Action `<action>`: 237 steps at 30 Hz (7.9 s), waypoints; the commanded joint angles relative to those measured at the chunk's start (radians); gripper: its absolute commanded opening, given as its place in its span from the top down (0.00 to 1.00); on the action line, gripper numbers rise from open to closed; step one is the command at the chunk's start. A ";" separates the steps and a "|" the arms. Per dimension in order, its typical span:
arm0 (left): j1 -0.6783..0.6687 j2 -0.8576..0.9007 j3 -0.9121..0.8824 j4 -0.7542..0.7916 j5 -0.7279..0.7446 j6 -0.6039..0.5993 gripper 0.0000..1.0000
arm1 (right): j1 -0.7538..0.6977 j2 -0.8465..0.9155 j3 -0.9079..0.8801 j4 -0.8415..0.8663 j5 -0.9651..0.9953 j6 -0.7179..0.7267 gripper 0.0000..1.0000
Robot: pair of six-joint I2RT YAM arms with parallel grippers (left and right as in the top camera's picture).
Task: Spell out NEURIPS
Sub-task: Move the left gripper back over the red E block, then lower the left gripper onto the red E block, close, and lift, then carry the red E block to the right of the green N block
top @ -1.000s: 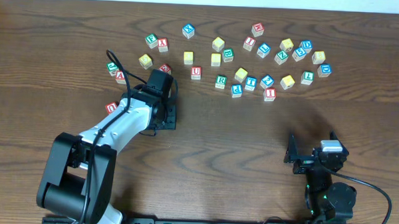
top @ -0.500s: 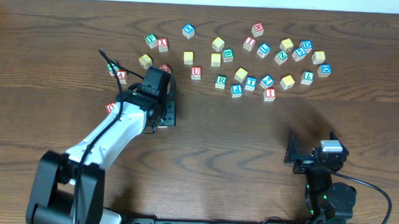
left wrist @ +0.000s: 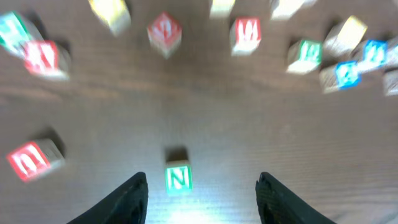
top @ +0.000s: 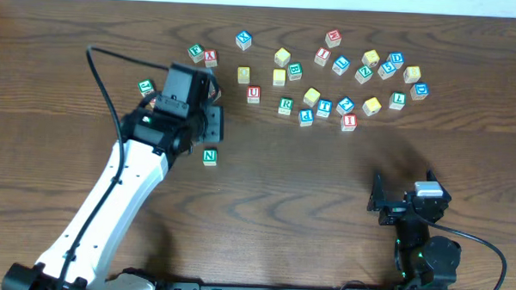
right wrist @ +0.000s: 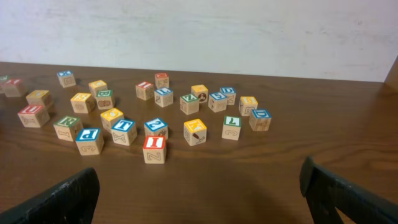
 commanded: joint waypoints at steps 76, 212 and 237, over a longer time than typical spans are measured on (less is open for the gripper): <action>-0.001 0.756 0.609 -0.085 -0.356 -0.548 0.37 | -0.006 -0.004 -0.001 -0.005 -0.002 0.017 0.01; -0.002 0.538 0.583 -0.109 -0.339 -0.304 0.70 | -0.006 -0.003 -0.001 -0.005 -0.003 0.017 0.01; -0.208 0.414 0.554 -0.477 -0.108 -0.107 0.79 | -0.006 -0.004 -0.001 -0.005 -0.002 0.017 0.01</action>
